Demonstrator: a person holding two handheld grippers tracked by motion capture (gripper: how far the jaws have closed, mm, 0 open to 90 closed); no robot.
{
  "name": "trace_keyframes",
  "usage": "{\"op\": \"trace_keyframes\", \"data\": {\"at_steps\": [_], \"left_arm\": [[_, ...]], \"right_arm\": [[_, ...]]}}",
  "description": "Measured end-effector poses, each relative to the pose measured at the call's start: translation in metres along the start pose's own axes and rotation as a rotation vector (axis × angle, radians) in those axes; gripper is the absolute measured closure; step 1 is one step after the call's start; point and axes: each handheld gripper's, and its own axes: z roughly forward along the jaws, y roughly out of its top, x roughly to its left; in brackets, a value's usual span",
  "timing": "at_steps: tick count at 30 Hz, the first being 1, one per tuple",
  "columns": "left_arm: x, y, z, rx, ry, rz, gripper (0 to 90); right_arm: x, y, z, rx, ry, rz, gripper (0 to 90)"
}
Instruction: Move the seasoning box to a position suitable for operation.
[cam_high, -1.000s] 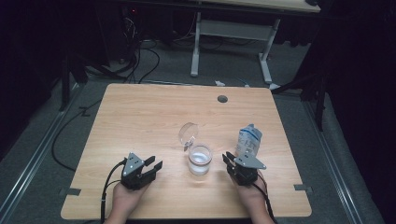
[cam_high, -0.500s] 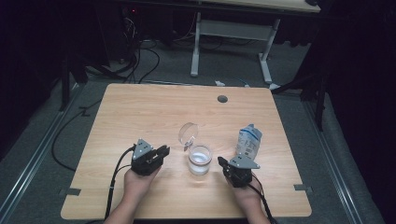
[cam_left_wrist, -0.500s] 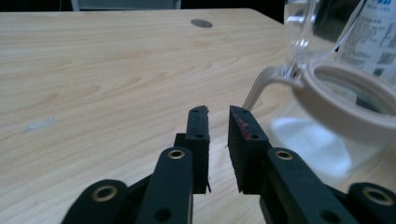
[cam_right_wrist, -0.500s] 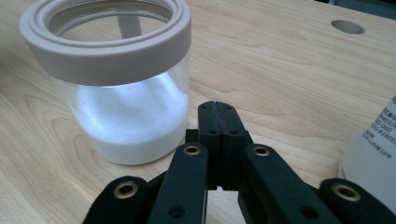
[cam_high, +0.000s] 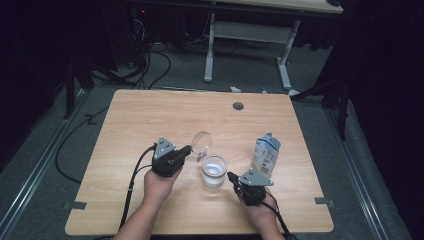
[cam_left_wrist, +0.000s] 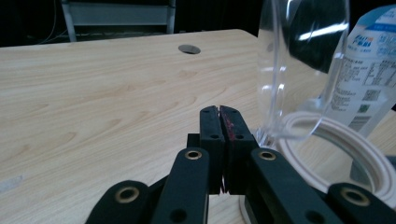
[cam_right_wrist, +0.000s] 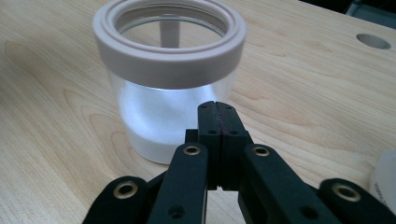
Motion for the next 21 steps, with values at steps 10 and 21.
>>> {"op": "trace_keyframes", "data": {"at_steps": [10, 21], "left_arm": [[-0.007, 0.003, 0.001, -0.008, -0.023, 0.017, 88.7], [-0.023, -0.005, 0.002, 0.0, -0.055, 0.056, 88.2]], "right_arm": [[0.004, 0.002, 0.001, 0.005, -0.014, -0.016, 90.0], [0.004, 0.001, 0.001, 0.005, -0.017, -0.016, 90.0]]}}
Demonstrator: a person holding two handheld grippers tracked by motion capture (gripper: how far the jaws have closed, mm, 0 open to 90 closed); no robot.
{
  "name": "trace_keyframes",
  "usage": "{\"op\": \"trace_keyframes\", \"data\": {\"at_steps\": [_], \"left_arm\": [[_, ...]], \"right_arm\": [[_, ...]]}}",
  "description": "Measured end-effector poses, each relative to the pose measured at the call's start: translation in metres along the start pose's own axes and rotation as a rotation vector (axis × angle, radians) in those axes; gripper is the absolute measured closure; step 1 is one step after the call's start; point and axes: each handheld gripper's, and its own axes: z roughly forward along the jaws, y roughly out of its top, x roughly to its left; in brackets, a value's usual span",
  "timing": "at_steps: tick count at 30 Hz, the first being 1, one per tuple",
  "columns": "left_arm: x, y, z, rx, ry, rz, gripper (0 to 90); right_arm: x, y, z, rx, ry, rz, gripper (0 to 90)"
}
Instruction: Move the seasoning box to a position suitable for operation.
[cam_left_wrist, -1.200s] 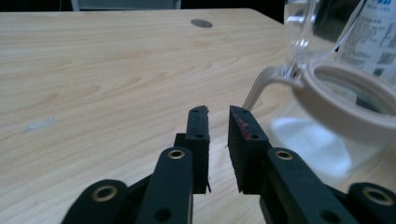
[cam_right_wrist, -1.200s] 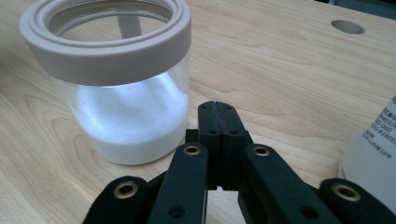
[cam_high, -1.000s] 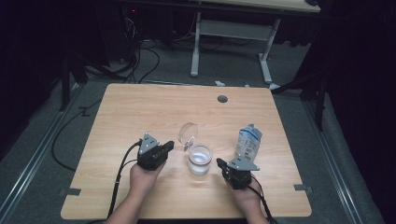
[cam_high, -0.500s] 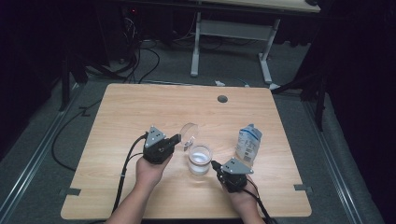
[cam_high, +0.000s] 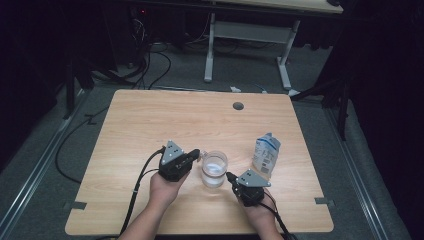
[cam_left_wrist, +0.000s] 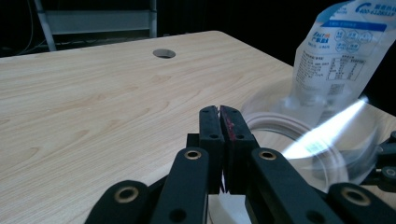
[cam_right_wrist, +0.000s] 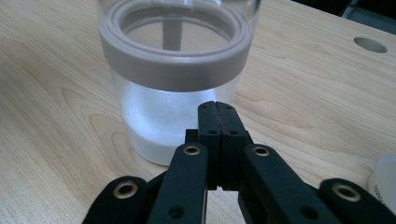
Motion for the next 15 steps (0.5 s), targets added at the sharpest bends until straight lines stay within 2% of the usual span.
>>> {"op": "trace_keyframes", "data": {"at_steps": [9, 13, 15], "left_arm": [[0.004, -0.009, -0.008, 0.018, 0.027, 0.022, 86.5], [0.01, -0.019, -0.017, 0.037, 0.047, 0.045, 86.0], [0.015, -0.029, -0.024, 0.059, 0.065, 0.055, 85.4]], "right_arm": [[0.0, 0.0, 0.0, -0.001, 0.001, 0.0, 89.9], [-0.002, 0.0, -0.001, -0.002, -0.002, 0.003, 89.9], [-0.003, 0.0, -0.001, -0.005, -0.004, 0.008, 89.9]]}}
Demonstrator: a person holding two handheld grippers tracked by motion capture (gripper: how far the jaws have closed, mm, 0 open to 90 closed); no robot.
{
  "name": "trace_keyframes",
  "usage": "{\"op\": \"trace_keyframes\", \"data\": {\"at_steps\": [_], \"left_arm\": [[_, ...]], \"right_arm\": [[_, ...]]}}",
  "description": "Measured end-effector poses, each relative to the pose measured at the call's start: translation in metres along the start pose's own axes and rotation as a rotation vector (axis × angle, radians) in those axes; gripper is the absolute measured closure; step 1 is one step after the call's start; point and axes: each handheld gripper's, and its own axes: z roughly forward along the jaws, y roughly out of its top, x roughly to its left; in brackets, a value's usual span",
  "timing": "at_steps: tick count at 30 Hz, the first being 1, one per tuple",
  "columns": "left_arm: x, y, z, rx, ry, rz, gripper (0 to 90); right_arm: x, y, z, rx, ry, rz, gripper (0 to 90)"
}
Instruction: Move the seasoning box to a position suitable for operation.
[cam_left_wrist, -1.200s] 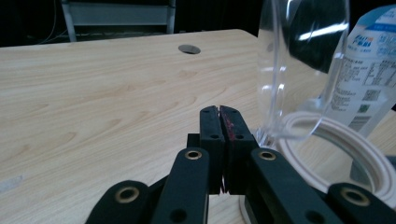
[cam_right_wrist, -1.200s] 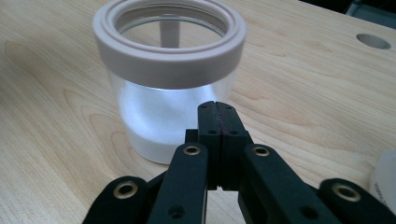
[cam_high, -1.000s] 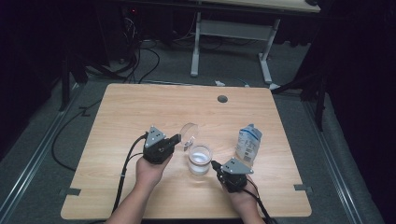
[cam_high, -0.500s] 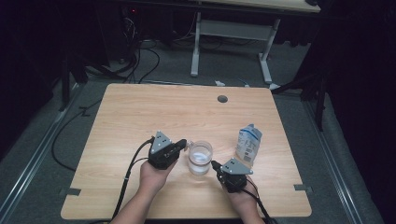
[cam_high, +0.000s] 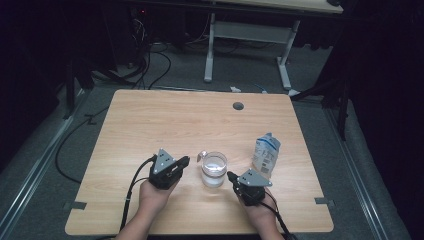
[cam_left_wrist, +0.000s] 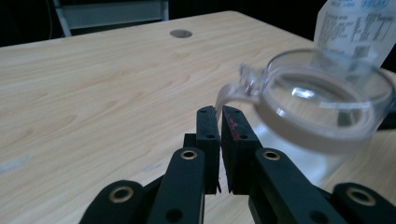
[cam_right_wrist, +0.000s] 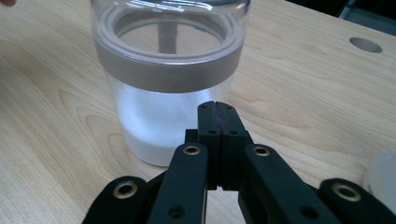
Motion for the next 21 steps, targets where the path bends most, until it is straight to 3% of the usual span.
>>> {"op": "trace_keyframes", "data": {"at_steps": [4, 6, 9, 11, 15, 19, 21], "left_arm": [[0.006, -0.013, -0.006, 0.02, 0.019, 0.006, 82.7], [0.015, -0.028, -0.013, 0.044, 0.046, -0.01, 80.3], [0.023, -0.036, -0.017, 0.062, 0.066, -0.021, 77.9], [0.032, -0.044, -0.026, 0.073, 0.091, -0.037, 71.3], [0.039, -0.052, -0.038, 0.065, 0.124, -0.05, 63.4], [0.043, -0.059, -0.046, 0.076, 0.15, -0.048, 61.0], [0.047, -0.063, -0.054, 0.068, 0.159, -0.068, 60.2]], "right_arm": [[-0.002, 0.0, -0.001, 0.001, -0.004, 0.004, 89.9], [-0.003, 0.0, -0.001, -0.002, -0.007, 0.008, 89.9], [-0.005, 0.0, -0.002, -0.001, -0.011, 0.01, 89.9], [-0.008, 0.0, -0.001, 0.002, -0.014, 0.016, 89.9], [-0.012, 0.0, 0.0, 0.002, -0.013, 0.028, 89.9], [-0.014, 0.002, 0.002, -0.001, -0.014, 0.031, 89.9], [-0.016, 0.005, 0.004, -0.002, -0.017, 0.039, 89.9]]}}
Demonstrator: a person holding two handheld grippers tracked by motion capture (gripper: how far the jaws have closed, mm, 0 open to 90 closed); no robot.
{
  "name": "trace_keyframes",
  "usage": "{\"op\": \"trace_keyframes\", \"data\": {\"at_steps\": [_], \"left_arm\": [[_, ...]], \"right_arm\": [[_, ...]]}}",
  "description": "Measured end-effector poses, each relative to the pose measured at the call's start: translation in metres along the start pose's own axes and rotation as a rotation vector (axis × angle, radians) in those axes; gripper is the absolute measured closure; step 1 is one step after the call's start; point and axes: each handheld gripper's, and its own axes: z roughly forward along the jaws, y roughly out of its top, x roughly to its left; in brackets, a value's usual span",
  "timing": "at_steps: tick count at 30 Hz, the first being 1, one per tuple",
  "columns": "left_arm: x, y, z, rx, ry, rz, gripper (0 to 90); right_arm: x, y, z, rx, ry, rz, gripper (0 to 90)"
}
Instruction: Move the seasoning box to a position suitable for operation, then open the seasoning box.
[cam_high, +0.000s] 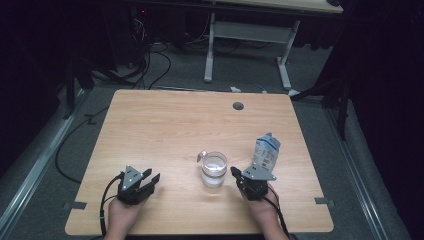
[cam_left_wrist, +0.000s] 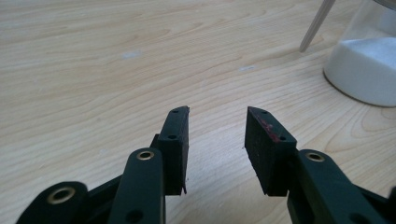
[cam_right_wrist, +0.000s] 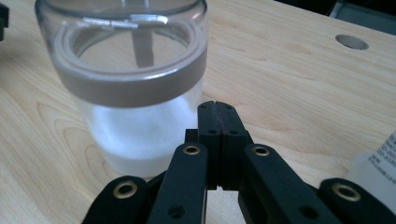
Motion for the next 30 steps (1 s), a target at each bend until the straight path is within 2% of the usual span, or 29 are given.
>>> {"op": "trace_keyframes", "data": {"at_steps": [4, 7, 22, 30], "left_arm": [[0.003, -0.003, -0.007, -0.019, -0.002, -0.018, 60.1], [0.004, -0.005, -0.009, -0.023, -0.003, -0.015, 60.1], [0.0, -0.003, -0.005, -0.021, -0.004, -0.012, 60.4], [0.002, -0.003, -0.005, -0.025, -0.002, -0.016, 60.5]], "right_arm": [[0.0, 0.006, 0.002, -0.011, 0.0, 0.004, 89.9], [-0.002, 0.009, 0.003, -0.019, -0.005, 0.008, 89.9], [0.004, 0.011, 0.001, -0.029, 0.011, -0.021, 90.0], [0.008, 0.01, -0.002, -0.029, 0.012, -0.028, 90.0]]}}
